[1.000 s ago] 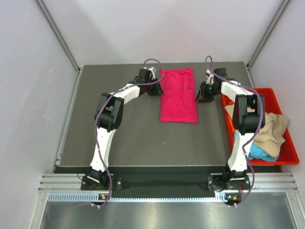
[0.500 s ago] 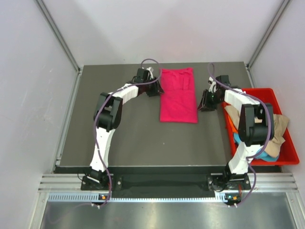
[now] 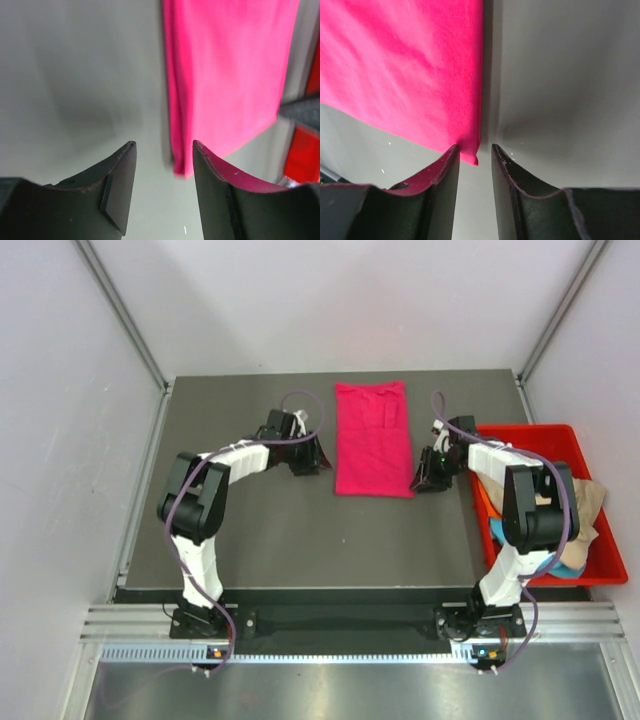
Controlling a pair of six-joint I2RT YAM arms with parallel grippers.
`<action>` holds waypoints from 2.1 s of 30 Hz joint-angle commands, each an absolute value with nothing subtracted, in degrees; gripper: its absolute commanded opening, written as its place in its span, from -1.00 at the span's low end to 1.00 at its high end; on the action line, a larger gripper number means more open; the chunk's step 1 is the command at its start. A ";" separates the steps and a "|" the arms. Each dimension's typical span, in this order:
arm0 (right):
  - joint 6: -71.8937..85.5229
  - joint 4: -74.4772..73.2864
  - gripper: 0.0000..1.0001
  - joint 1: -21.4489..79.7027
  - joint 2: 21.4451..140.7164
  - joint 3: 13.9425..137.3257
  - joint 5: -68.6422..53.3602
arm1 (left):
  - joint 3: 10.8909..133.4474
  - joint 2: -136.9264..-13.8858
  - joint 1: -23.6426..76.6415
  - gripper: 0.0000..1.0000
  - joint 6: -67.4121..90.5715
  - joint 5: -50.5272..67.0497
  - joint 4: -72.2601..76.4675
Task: Fold and stack the t-shirts
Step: Fold the tshirt
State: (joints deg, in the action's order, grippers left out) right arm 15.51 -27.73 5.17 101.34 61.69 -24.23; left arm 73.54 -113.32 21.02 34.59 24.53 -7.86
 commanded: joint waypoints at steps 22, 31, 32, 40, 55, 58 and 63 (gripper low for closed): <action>17.14 -24.34 -1.00 5.71 95.10 54.76 -20.22 | 57.40 -105.75 26.72 -1.00 38.15 28.22 3.08; 19.42 -23.82 -1.00 6.85 84.56 42.11 -16.35 | 51.34 -100.73 28.04 -1.00 36.12 26.10 -3.08; 19.86 -23.91 -1.00 6.86 82.90 40.10 -15.83 | 50.72 -100.20 28.12 -1.00 36.21 26.02 -3.34; 24.43 -23.99 -1.00 7.82 72.52 33.23 -13.98 | 44.31 -95.80 30.67 -0.99 38.05 25.58 -3.60; 37.07 -22.51 -0.33 10.46 64.61 29.10 -12.30 | 40.00 -92.02 31.64 -0.09 49.02 26.19 4.47; 42.09 -19.26 -0.31 10.46 63.20 26.81 -11.96 | 39.20 -91.58 33.48 -0.06 51.76 24.27 7.47; 44.64 -17.67 -0.29 10.46 64.07 25.93 -10.64 | 39.46 -93.68 36.12 -0.02 53.79 21.27 8.53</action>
State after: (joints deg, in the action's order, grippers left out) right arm 40.82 -21.45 10.00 64.55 26.15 -12.43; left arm 40.07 -93.23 35.03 51.09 23.90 4.54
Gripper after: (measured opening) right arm 0.352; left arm 0.488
